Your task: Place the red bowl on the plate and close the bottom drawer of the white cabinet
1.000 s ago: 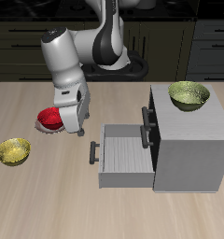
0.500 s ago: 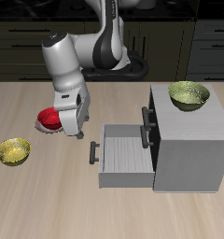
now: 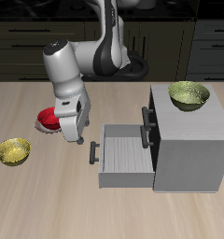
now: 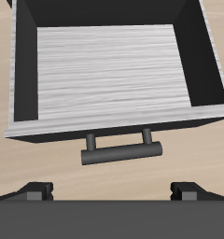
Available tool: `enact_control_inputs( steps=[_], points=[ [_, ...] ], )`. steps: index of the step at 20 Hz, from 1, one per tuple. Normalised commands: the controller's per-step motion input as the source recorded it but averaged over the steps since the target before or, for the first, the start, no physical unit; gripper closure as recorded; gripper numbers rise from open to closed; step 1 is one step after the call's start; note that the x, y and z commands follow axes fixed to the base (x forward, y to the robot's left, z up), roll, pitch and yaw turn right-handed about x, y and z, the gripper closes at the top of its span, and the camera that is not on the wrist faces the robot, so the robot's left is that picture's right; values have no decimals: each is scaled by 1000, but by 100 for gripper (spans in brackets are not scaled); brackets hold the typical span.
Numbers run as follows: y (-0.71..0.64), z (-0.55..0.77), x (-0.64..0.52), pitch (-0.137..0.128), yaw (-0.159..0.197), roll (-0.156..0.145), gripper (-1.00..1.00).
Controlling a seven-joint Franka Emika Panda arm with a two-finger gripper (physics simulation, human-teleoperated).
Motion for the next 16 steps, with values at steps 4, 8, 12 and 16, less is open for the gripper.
enact_control_inputs(
  steps=[4, 8, 12, 16],
  points=[
    [-21, -73, -44, 8, -10, -7, -100],
    [-52, -81, -23, 6, -6, -10, -100],
    [-33, -139, -37, 14, -3, -9, -100],
    [-31, -36, -10, -4, -4, -3, -100]
  ],
)
